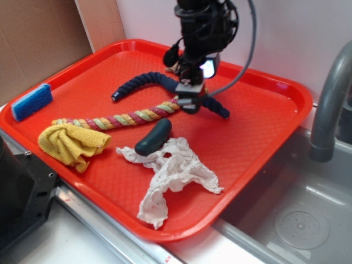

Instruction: Grab the blue rope.

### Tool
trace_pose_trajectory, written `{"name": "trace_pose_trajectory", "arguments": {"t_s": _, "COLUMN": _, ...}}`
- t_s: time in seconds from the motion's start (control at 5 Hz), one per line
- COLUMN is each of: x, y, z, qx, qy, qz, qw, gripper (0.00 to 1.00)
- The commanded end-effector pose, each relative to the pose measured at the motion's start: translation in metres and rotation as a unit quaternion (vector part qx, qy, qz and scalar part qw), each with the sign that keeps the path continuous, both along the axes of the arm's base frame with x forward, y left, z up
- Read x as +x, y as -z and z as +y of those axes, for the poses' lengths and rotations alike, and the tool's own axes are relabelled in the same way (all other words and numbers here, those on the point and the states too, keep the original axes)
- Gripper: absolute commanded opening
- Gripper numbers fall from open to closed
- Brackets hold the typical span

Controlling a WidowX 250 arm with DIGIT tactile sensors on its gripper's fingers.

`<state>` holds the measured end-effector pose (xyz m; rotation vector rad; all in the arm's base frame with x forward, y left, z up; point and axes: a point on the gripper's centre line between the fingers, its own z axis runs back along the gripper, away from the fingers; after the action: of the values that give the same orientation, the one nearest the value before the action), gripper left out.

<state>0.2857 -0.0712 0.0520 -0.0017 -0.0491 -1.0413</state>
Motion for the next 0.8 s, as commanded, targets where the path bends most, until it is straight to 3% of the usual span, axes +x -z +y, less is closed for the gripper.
{"name": "trace_pose_trajectory", "arguments": {"t_s": 0.0, "x": -0.014, "y": 0.016, "z": -0.009, "qx": 0.004, "qy": 0.005, "qz": 0.011, "qw": 1.000, "gripper": 1.00}}
{"name": "trace_pose_trajectory", "arguments": {"t_s": 0.2, "x": -0.013, "y": 0.026, "z": -0.008, "qx": 0.015, "qy": -0.011, "qz": 0.026, "qw": 1.000, "gripper": 0.00}}
{"name": "trace_pose_trajectory", "arguments": {"t_s": 0.4, "x": -0.014, "y": 0.010, "z": -0.013, "qx": 0.014, "qy": -0.015, "qz": 0.006, "qw": 1.000, "gripper": 0.00}}
{"name": "trace_pose_trajectory", "arguments": {"t_s": 0.6, "x": -0.013, "y": -0.027, "z": -0.019, "qx": 0.022, "qy": -0.042, "qz": -0.032, "qw": 0.998, "gripper": 0.00}}
